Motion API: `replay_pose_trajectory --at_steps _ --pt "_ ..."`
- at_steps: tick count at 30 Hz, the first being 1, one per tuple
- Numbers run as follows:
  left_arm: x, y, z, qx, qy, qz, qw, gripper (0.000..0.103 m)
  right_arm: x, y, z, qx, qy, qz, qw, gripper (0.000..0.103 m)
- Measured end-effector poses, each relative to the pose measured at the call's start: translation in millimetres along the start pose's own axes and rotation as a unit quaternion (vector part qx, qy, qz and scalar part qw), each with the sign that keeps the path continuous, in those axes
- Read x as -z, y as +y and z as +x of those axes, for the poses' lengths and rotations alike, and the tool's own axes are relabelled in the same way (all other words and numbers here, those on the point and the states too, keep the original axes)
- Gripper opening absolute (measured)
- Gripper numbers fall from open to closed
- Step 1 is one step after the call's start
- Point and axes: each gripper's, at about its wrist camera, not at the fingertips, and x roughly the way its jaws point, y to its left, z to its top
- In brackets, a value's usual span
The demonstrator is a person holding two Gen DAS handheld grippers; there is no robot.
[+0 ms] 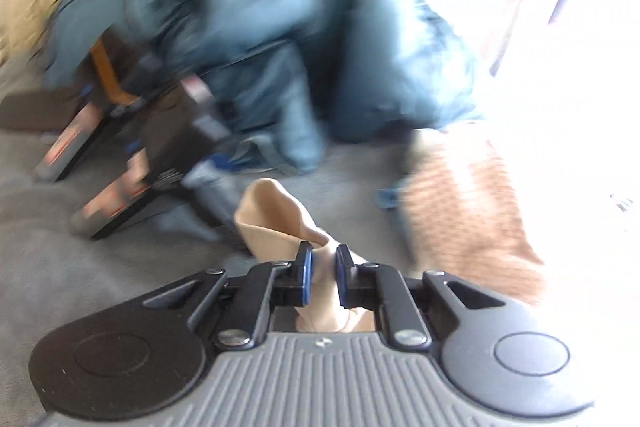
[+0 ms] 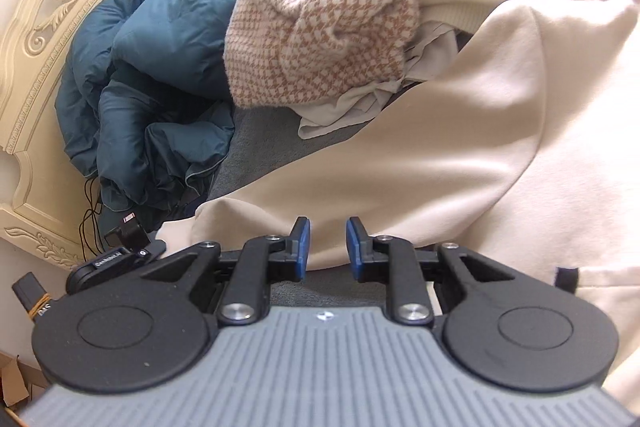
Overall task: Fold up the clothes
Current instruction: 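Fold the held sleeve across the hoodie front with the left tool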
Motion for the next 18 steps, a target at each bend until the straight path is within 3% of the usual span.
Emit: replay_pose_trajectory --at_steps 3,6,9,13,16,18 --pt "10 -52 -31 0.063 -0.017 0.058 0.9962 0.013 -2 -19 -31 0.006 -0.019 0.008 1.000 0.020" --pt "29 -111 -65 0.139 -0.017 0.111 0.9840 0.012 -2 -41 -64 0.015 -0.037 0.021 0.999 0.021" --pt "61 -166 -99 0.209 0.004 0.155 0.9656 0.012 1 -70 -107 0.028 -0.057 0.045 0.997 0.022" --pt "120 -217 -131 0.272 0.047 0.213 0.9372 0.012 11 -111 -166 0.047 -0.082 0.078 0.992 0.023" --pt "174 -236 -137 0.300 0.083 0.250 0.9170 0.012 21 -142 -204 0.061 -0.098 0.105 0.988 0.024" --pt "211 -244 -135 0.291 0.109 0.288 0.9060 0.013 30 -163 -223 0.069 -0.106 0.124 0.984 0.025"
